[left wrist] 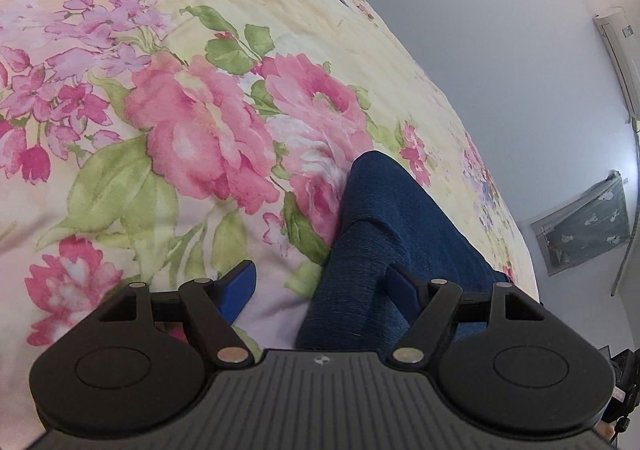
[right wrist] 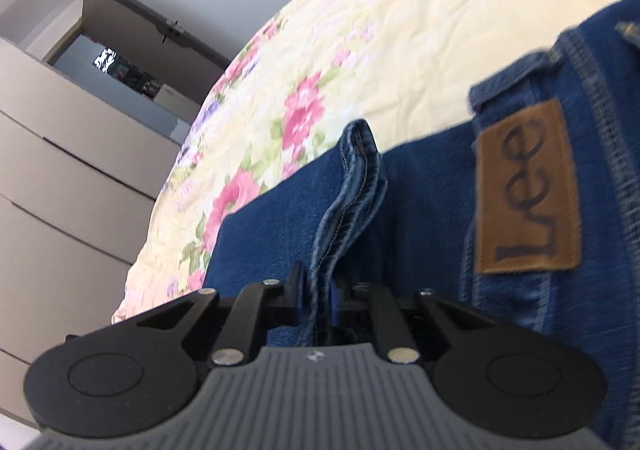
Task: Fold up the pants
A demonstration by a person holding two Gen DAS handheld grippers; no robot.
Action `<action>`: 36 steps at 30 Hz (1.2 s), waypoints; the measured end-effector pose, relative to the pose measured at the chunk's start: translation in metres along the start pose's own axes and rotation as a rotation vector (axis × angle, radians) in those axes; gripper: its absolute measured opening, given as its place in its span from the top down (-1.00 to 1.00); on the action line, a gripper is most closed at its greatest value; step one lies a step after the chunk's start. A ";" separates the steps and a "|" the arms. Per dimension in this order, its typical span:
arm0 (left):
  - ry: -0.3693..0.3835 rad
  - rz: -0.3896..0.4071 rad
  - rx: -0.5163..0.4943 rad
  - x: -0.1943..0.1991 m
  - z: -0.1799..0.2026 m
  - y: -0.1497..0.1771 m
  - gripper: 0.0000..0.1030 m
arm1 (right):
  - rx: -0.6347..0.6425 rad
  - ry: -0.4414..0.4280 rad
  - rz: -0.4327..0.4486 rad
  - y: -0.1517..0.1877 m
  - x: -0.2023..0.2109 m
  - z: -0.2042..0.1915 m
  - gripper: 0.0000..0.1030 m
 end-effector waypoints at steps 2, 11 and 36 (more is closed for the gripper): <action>0.006 -0.008 -0.014 -0.002 0.004 0.003 -0.65 | -0.015 0.003 0.005 -0.004 0.010 0.008 0.87; -0.021 -0.057 -0.116 -0.013 0.018 0.017 -0.66 | 0.074 0.162 -0.107 0.029 -0.022 0.016 0.87; -0.008 -0.076 -0.098 -0.012 0.015 0.023 -0.69 | 0.724 0.389 0.011 0.070 -0.003 -0.051 0.58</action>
Point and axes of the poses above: each gripper's, at about its wrist camera, not at the fingertips, and x roughly against the way its jaws point, z to its right, y to its underside, the point moved 2 cm from there along -x, roughly the way its jaws point, and after that the axes turned 7 degrees about x, right-handed, at the moved point
